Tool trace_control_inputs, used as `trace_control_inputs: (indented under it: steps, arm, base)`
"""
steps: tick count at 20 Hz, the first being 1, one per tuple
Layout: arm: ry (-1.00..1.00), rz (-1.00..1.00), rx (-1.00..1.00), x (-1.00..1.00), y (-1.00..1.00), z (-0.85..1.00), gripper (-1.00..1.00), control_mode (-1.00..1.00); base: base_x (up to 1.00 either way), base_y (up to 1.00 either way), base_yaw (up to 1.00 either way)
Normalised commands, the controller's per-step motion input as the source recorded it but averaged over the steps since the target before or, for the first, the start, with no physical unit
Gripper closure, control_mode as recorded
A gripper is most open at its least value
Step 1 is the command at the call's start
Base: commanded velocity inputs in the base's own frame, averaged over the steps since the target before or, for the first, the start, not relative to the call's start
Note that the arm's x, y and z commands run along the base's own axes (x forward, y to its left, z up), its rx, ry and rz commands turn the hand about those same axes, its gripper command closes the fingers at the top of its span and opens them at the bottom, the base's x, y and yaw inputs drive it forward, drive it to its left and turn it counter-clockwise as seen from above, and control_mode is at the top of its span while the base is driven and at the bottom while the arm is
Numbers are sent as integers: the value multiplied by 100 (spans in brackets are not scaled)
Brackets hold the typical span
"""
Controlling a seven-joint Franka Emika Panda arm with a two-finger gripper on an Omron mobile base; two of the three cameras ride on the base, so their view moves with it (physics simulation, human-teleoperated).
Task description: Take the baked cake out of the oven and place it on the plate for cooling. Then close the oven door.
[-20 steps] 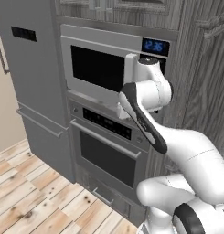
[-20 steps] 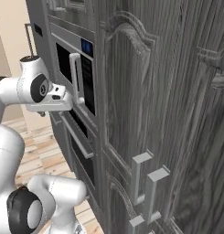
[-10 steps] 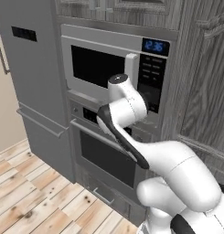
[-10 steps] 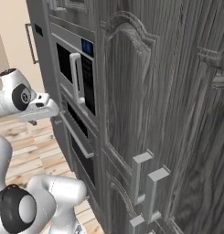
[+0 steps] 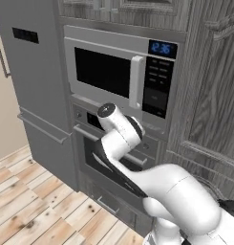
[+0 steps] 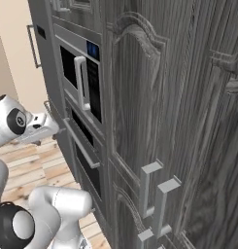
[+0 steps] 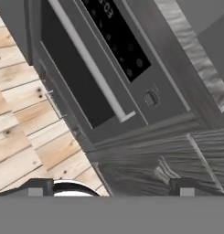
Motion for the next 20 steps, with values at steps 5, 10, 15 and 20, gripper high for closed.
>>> trace_control_inputs:
  steps: [5,10,15,20]
  arm:
    - [-2,4,-13,25,4,-47,-100,-100]
    - [0,2,-15,45,1,-37,-100,-100]
    - [0,1,-16,55,1,-33,-100,-100]
    - [3,0,-17,53,1,-32,-100,-100]
  base:
    - [0,0,0]
    - [0,0,0]
    - [0,0,0]
    - [0,0,0]
